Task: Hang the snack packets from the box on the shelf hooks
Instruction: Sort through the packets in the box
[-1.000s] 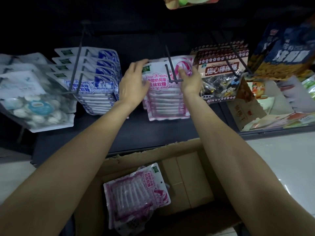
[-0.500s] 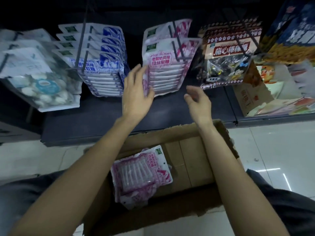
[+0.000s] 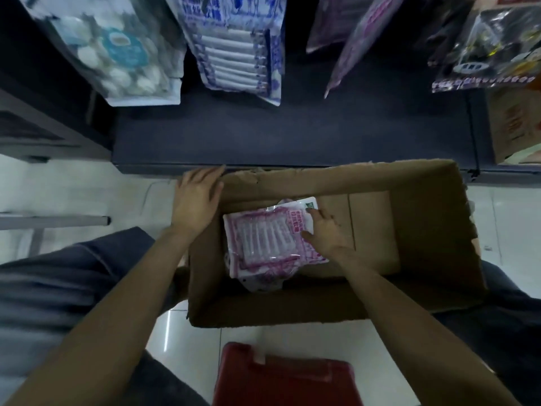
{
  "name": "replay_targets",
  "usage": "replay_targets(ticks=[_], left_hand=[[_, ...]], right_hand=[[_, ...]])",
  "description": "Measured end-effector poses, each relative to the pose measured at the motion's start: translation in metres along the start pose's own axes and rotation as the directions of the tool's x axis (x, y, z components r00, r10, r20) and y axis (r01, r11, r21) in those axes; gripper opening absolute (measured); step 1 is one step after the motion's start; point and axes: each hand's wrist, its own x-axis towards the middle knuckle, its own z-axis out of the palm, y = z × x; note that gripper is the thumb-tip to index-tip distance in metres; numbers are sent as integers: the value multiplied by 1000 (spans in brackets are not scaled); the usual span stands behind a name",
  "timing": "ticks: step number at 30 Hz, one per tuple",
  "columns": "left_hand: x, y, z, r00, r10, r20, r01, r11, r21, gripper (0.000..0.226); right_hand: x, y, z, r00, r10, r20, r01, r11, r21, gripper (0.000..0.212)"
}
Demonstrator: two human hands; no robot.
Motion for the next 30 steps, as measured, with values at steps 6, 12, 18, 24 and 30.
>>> replay_targets(ticks=[6, 12, 18, 24, 30], left_hand=[[-7, -5, 12, 1000, 18, 5, -18, 1000, -17, 44], [-10, 10, 8, 1000, -24, -20, 24, 1000, -4, 49], [-17, 60, -3, 935, 331, 126, -318, 942, -113, 78], [-1, 113, -32, 822, 560, 103, -534, 821, -205, 29], [19, 167, -76, 894, 415, -168, -442, 758, -480, 19]], right_hand=[[31, 34, 50, 944, 298, 143, -330, 858, 394, 78], [5, 11, 35, 919, 343, 193, -387, 693, 608, 13], [-66, -23, 3, 944, -32, -328, 77, 989, 125, 16], [-118, -17, -66, 767, -325, -553, 284, 945, -161, 14], [-146, -12, -184, 672, -228, -705, 527, 816, 238, 10]])
